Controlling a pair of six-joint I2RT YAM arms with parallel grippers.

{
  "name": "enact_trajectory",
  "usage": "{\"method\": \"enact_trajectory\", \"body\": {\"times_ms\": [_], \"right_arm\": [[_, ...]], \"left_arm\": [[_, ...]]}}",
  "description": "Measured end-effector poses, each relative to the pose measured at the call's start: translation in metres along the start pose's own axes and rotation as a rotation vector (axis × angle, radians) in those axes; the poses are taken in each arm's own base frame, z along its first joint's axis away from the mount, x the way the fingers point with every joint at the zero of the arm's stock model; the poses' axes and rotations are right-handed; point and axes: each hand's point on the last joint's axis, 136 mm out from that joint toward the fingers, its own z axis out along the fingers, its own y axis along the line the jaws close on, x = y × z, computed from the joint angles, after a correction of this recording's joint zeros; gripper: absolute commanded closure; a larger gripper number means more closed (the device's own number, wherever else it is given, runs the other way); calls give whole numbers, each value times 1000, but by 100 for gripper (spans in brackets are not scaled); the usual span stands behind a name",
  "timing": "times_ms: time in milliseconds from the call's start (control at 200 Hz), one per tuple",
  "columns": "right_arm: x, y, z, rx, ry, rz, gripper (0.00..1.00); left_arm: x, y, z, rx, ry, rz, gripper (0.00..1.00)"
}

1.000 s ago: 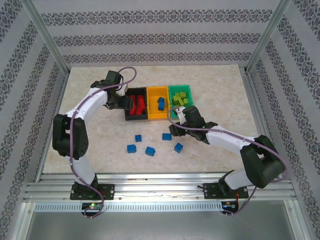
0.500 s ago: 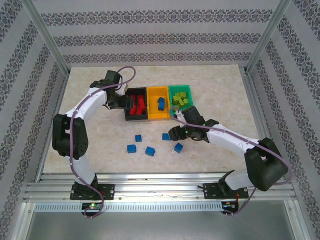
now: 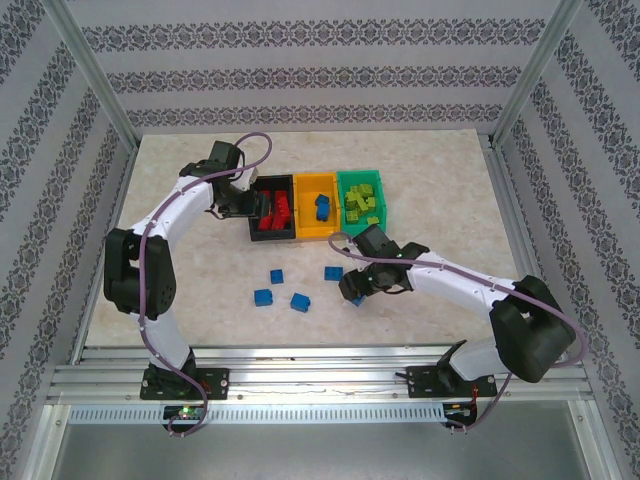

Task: Sort the legos into containers by color
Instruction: Pick up the lego from the bottom-center of the table.

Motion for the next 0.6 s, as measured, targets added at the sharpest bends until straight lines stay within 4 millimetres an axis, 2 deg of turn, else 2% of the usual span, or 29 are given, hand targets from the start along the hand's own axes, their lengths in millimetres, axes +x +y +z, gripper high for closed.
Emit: {"method": "enact_trajectory", "body": {"times_ms": [390,600], "right_arm": [[17,4,11,84,66,-77,42],[16,4,14,116,74,-95,43]], "left_arm": [[-5,-4,-10,9,-35,10,37],[-5,-6,-10,21,-35,10,37]]}}
